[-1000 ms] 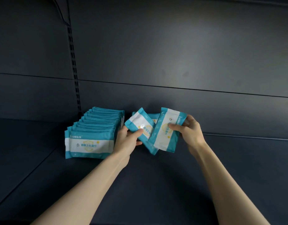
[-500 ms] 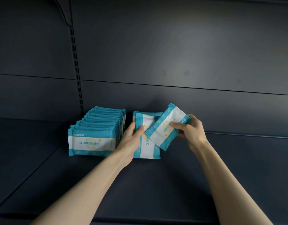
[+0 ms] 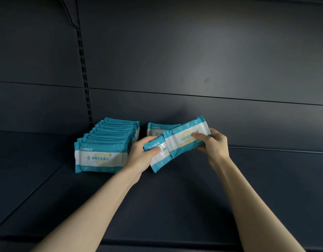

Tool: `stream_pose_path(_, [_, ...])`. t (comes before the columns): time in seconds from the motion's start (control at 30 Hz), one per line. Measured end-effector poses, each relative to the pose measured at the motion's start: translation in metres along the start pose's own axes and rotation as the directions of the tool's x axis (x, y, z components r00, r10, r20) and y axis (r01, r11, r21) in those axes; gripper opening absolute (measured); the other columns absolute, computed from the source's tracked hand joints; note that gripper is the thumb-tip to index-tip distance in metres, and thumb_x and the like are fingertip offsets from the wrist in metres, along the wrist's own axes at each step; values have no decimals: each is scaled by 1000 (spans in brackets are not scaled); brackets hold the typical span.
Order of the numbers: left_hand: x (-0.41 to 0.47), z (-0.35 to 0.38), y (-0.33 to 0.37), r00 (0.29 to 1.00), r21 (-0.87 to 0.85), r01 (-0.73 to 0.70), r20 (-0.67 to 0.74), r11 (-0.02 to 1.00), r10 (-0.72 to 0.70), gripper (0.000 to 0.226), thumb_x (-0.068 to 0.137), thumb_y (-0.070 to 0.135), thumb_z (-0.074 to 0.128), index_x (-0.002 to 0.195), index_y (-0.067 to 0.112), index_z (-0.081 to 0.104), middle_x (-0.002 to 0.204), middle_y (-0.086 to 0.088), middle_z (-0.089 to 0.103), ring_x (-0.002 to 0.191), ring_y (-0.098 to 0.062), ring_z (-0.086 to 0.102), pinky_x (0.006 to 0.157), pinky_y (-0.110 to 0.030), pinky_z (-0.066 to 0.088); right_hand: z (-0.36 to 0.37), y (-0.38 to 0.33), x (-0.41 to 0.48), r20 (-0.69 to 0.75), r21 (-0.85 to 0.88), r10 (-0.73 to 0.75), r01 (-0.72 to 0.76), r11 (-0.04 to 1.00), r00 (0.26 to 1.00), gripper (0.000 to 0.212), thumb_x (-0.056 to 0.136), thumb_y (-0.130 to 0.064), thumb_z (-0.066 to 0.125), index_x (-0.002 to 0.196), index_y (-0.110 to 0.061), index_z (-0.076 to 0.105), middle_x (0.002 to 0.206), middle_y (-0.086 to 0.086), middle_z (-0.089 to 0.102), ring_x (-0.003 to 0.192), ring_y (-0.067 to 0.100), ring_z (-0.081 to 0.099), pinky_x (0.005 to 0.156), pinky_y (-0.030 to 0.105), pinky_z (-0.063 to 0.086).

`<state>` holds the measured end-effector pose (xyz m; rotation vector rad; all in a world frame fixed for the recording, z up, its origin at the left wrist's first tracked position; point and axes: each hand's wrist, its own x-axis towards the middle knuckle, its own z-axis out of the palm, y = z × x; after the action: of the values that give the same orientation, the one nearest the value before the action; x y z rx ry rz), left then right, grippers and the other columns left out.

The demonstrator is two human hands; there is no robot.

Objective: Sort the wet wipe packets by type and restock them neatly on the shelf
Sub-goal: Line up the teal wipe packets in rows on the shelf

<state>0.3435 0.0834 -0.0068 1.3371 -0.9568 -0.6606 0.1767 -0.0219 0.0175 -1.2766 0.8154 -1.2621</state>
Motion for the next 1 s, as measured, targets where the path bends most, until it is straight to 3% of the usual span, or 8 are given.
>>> stream_pose_path(0.1, [0, 0, -2, 999, 62, -37, -29, 997, 39, 28, 87, 8, 66, 107, 25, 62, 97, 6, 68, 88, -9, 65, 78, -29, 55, -1, 3, 1, -19, -60, -30, 29, 998, 999, 13, 77, -3, 74, 86, -7, 66, 83, 5, 73, 79, 21, 70, 77, 33, 57])
stream_pose_path(0.3, [2, 0, -2, 997, 71, -37, -69, 997, 42, 14, 88, 7, 63, 91, 20, 60, 93, 1, 69, 86, -13, 66, 77, -32, 56, 3, 4, 2, 52, 9, 35, -36, 999, 998, 22, 80, 0, 71, 98, -2, 59, 99, 10, 70, 82, 21, 71, 67, 29, 59])
stream_pose_path(0.47, [3, 2, -2, 992, 55, -38, -122, 998, 45, 17, 88, 6, 63, 88, 23, 58, 91, 2, 68, 80, -10, 64, 69, -25, 53, 3, -1, -1, 18, 109, -25, 23, 994, 1000, 17, 78, 3, 71, 91, -4, 63, 89, 11, 69, 79, 23, 69, 75, 35, 57])
stream_pose_path(0.6, [4, 0, -4, 993, 10, -19, -118, 1000, 20, 15, 88, 7, 63, 89, 22, 60, 98, -2, 70, 87, -15, 67, 80, -34, 55, 1, -1, -2, -47, 136, 3, 4, 991, 999, 18, 77, -8, 77, 81, -9, 59, 87, 12, 71, 73, 24, 68, 73, 40, 59])
stream_pose_path(0.7, [5, 1, -7, 992, 197, -61, -96, 979, 81, 17, 85, 15, 68, 96, 25, 60, 101, 1, 67, 92, -16, 65, 83, -42, 55, 2, 3, 2, -48, 28, 21, -20, 999, 999, 16, 85, -19, 71, 86, -11, 57, 81, 6, 69, 66, 18, 66, 68, 38, 59])
stream_pose_path(0.8, [10, 1, -3, 981, 413, -139, -64, 900, 180, 28, 85, 16, 68, 109, 25, 57, 111, 10, 61, 89, -12, 59, 79, -32, 50, 2, 9, 9, -56, -85, 50, -54, 995, 997, 16, 92, -22, 62, 98, -8, 56, 88, 8, 67, 70, 19, 64, 72, 39, 57])
stream_pose_path(0.87, [14, 3, 5, 973, 571, -190, 2, 798, 230, 34, 87, 14, 66, 118, 22, 55, 117, 12, 55, 88, -10, 55, 76, -27, 44, 1, 9, 11, -43, -122, 105, -109, 987, 994, 20, 92, -15, 58, 108, -3, 55, 91, 10, 65, 75, 22, 63, 76, 40, 55])
stream_pose_path(1.0, [33, 7, 23, 973, 760, -202, 82, 618, 218, 31, 89, 16, 65, 119, 19, 58, 118, -5, 59, 97, -25, 60, 83, -40, 51, -2, 8, 11, 52, -157, 127, -117, 981, 991, 31, 79, 4, 61, 108, -3, 55, 94, 9, 64, 79, 24, 63, 79, 42, 55])
